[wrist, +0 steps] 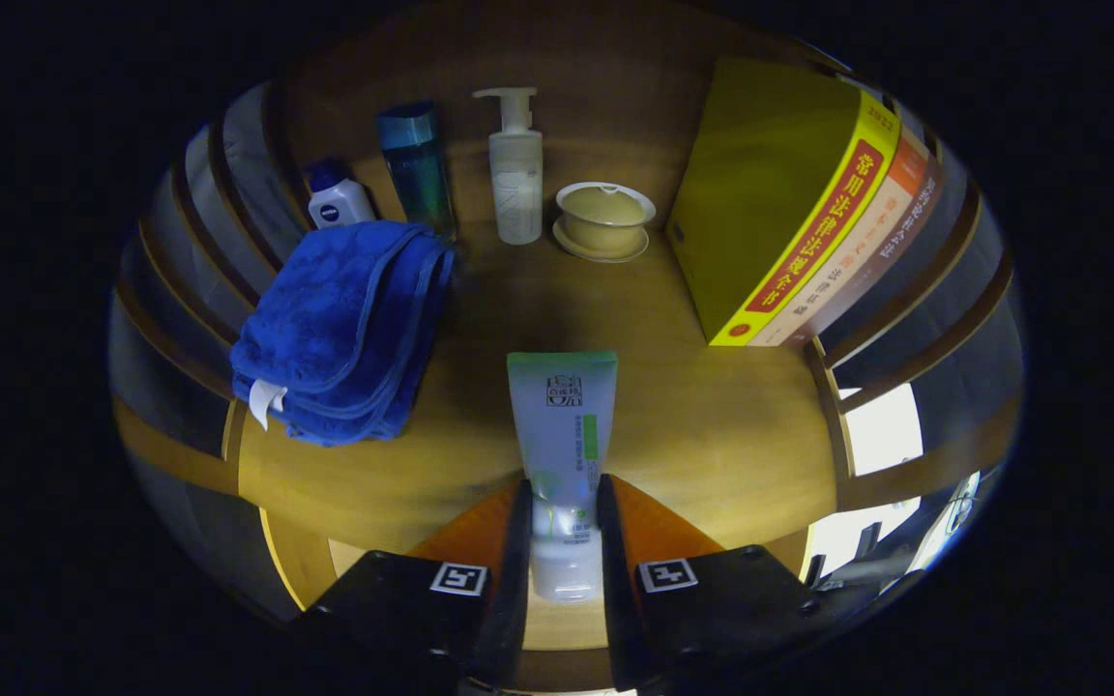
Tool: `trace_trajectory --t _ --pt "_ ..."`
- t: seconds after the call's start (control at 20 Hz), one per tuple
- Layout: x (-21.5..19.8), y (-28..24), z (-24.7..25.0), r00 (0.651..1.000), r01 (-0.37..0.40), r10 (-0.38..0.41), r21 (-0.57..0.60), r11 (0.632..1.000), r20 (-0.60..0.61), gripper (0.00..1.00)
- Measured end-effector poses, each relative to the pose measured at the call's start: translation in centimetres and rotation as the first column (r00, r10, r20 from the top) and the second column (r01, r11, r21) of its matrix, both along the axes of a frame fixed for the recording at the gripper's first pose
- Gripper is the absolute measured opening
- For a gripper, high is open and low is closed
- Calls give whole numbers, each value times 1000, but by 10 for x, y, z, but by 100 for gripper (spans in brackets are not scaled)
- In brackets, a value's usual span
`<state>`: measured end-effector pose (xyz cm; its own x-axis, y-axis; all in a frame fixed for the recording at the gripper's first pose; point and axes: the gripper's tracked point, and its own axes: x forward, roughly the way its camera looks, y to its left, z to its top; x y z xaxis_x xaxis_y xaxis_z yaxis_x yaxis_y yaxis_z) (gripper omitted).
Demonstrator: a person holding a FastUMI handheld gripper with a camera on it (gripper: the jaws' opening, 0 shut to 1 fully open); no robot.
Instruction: Pull open the drawer, take out the items inside it, and place them on the countertop above the cabinet.
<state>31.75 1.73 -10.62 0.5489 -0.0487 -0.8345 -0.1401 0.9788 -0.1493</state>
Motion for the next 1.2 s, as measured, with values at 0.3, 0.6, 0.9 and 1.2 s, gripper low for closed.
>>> trace_trajectory --t 0.3,0.6,0.9,1.2 --pt "4 0 6 1000 2 -1 -8 1000 27 45" --pt "-17 1 25 994 65 -72 87 994 78 71" --pt "-53 7 54 984 61 -85 150 987 155 98" --pt "-97 10 88 961 -7 -25 112 994 277 98"
